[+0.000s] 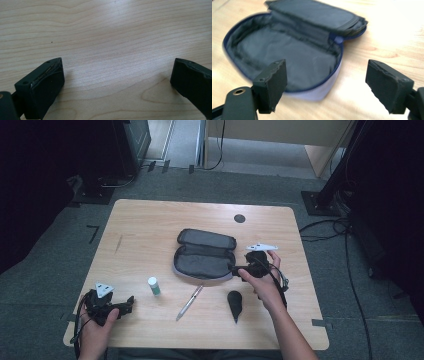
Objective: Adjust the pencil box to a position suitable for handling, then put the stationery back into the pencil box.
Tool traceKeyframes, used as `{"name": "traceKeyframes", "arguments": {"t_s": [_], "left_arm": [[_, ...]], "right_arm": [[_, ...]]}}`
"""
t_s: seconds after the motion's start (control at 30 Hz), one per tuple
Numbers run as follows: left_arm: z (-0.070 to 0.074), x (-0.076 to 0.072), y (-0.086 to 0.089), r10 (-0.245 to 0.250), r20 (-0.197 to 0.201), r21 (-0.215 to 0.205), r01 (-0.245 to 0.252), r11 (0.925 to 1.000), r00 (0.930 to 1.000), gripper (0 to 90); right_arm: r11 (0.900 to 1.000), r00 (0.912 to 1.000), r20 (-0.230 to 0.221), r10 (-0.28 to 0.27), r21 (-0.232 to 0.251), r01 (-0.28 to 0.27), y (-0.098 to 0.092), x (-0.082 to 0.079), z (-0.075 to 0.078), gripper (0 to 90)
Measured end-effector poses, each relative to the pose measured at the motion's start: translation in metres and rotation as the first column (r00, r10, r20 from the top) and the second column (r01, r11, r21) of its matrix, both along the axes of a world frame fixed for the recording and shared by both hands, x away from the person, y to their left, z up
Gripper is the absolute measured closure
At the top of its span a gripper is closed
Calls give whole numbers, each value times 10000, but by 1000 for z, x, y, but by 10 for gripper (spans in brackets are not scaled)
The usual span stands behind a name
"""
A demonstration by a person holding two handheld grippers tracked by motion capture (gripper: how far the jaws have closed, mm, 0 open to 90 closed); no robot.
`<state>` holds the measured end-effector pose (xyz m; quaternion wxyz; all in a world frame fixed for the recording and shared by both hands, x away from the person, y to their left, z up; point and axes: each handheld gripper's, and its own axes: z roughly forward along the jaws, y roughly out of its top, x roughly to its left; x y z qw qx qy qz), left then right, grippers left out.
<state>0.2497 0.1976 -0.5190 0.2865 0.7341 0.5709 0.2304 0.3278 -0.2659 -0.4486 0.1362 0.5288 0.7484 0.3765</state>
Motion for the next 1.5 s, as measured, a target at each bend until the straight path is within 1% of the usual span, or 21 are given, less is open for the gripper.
{"name": "traceKeyframes", "arguments": {"t_s": [0.03, 0.07, 0.13, 0.17, 0.27, 0.33, 0.47, 0.53, 0.57, 0.6, 0.63, 0.67, 0.77, 0.9, 1.07, 1.1, 1.13, 1.27, 1.33, 1.4, 1.5], "left_arm": [[0, 0, 0, 0, 0, 0, 0, 10000, 10000, 0], [0, 0, 0, -1, 0, 0, 1, 10000, 10000, 0], [0, 0, 0, -21, -19, 18, 21, 10000, 10000, 0], [0, 0, 0, -23, -20, 23, 23, 10000, 10000, 0], [0, 0, 0, -18, -19, 16, 18, 10000, 10000, 0], [0, 0, 0, -21, -25, 21, 22, 10000, 10000, 0], [0, 0, 0, 1, 0, -5, -1, 10000, 10000, 0], [0, 0, 0, -17, -16, 11, 17, 10000, 10000, 0], [0, 0, 0, -17, -16, 11, 17, 10000, 10000, 0], [0, 0, 0, -13, -14, 9, 13, 10000, 10000, 0], [0, 0, 0, -13, -14, 9, 13, 10000, 10000, 0], [0, 0, 0, -14, -13, 8, 14, 10000, 10000, 0], [0, 0, 0, -15, -19, 2, 15, 10000, 10000, 0], [0, -1, 0, -8, 9, -6, 8, 10000, 10000, 0], [0, -1, 0, -15, 4, -7, 15, 10000, 10000, 0], [0, -1, 0, -15, 4, -7, 15, 10000, 10000, 0], [0, -1, 0, -11, 4, -10, 11, 10000, 10000, 0], [0, -1, 0, -11, 4, -8, 11, 10000, 10000, 0], [0, -1, 0, -12, 3, -7, 12, 10000, 10000, 0], [0, -1, 0, -24, -3, -11, 24, 10000, 10000, 0], [0, 0, 0, -57, -16, -6, 57, 10000, 10000, 0]], "right_arm": [[10000, 10000, 0, 0, 0, 0, 0, 0, 0, 172], [9998, 9998, -81, 181, -92, -182, 0, -10, 1, 170], [9996, 9997, -84, 236, -153, -237, 0, -14, 1, 170], [9993, 9997, -18, 247, -271, -247, 0, -25, 2, 163], [9990, 9994, -29, 346, -283, -347, -2, -38, 1, 149], [9985, 9994, 20, 350, -416, -349, -4, -47, 0, 150], [9991, 9994, 31, 344, -244, -343, -8, -63, -5, 150], [9991, 9994, 61, 346, -230, -345, -8, -68, -5, 150], [9991, 9994, 61, 346, -230, -345, -8, -68, -5, 150], [9990, 9992, 119, 382, -234, -379, -8, -74, -7, 150], [9990, 9992, 119, 382, -234, -379, -8, -74, -7, 150], [9989, 9990, 162, 409, -253, -405, -7, -79, -10, 157], [9981, 9984, 164, 536, -297, -531, -4, -86, -16, 157], [9984, 9986, 80, 515, -237, -513, -2, -91, -24, 170], [9986, 9985, -174, 528, 49, -527, 0, -96, -34, 184], [9986, 9985, -174, 528, 49, -527, 0, -96, -34, 184], [9992, 9989, -261, 400, -63, -402, 2, -97, -40, 199], [9983, 9978, -430, 506, -253, -517, 8, -99, -49, 209], [9973, 9967, -387, 715, -140, -721, 10, -98, -52, 221], [9976, 9970, -351, 692, -54, -695, 11, -97, -54, 239], [9980, 9977, -291, 616, -95, -619, 12, -96, -56, 257]]}}
